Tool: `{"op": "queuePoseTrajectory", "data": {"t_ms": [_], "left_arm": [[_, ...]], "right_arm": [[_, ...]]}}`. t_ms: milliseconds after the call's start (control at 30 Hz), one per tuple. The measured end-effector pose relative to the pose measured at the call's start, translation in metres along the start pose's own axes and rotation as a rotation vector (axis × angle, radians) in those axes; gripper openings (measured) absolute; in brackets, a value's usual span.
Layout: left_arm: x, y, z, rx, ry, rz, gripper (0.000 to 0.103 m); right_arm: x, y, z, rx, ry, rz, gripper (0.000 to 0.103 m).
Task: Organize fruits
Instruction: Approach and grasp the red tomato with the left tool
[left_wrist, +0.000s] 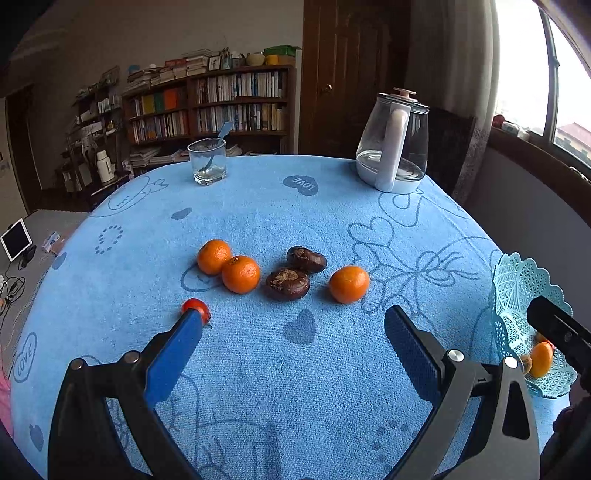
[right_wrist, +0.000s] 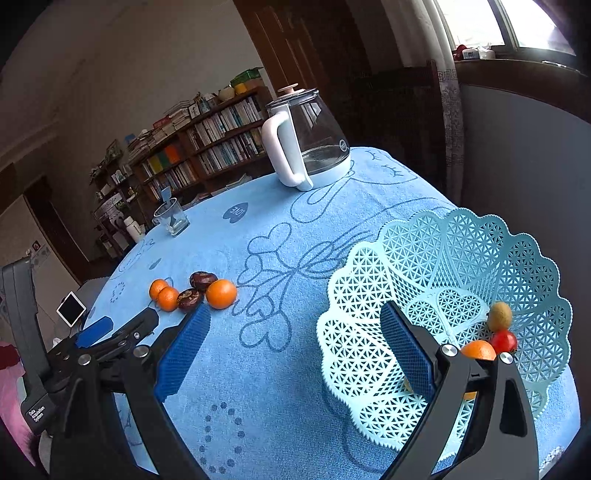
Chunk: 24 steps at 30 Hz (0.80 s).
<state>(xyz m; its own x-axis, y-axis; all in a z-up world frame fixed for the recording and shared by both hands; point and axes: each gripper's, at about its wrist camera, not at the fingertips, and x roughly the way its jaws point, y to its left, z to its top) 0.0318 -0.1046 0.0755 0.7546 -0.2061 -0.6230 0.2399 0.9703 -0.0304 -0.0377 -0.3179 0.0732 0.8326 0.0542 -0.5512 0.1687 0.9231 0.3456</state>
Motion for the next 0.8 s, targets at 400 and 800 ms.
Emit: {"op": "queuePoseTrajectory", "data": {"t_ms": [400,800], "left_arm": [[0.018,0.037,0.0,-0.062,0.032,0.029,0.098],[0.029,0.059,-0.002,-0.096,0.049,0.045,0.098]], "right_arm": [[0.034,0.029,0.002,-0.046,0.059,0.002,0.095],[0.055,0.051,-0.002,-0.083,0.106,-0.001,0.095]]}}
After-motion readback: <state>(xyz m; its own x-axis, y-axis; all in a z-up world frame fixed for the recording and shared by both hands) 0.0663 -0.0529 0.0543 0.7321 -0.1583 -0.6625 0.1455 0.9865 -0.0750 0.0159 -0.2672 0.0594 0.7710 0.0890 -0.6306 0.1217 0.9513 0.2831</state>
